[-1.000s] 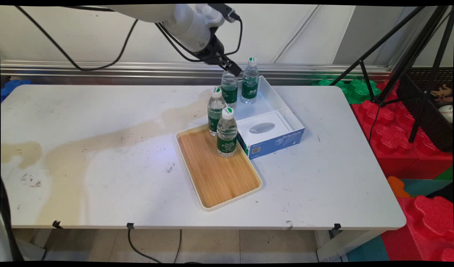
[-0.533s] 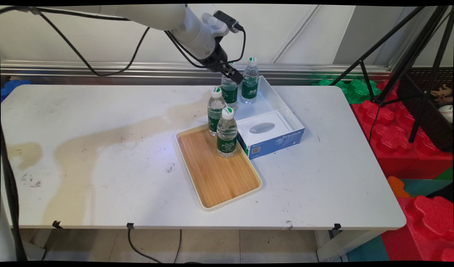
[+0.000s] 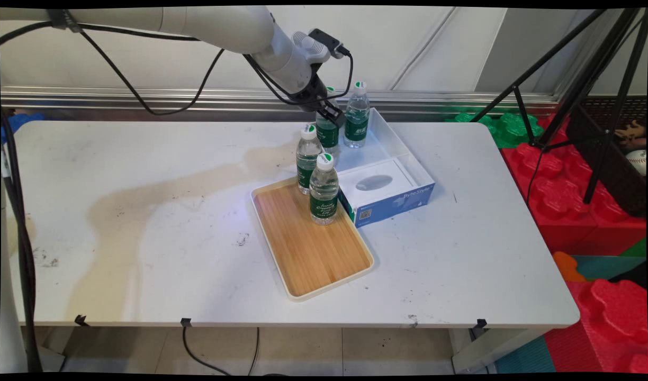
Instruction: Pick up the green bottle from the white box, then place the picked object on the tray
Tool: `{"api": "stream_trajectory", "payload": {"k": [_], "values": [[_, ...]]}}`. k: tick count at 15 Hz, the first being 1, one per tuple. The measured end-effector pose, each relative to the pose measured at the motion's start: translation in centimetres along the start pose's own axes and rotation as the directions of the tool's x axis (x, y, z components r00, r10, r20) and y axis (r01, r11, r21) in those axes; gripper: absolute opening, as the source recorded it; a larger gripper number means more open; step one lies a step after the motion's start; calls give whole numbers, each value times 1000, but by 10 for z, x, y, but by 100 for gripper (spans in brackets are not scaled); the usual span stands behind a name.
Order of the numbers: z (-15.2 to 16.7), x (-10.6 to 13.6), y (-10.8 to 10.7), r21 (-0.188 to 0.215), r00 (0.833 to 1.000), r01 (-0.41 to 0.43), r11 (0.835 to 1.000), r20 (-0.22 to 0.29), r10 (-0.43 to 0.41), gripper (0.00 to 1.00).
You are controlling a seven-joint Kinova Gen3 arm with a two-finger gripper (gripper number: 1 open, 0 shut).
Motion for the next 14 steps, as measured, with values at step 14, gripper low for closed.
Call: {"api": "stream_trajectory", "payload": {"k": [14], "values": [[-38,4,33,50,999,-28,998,-45,30,0]]}}
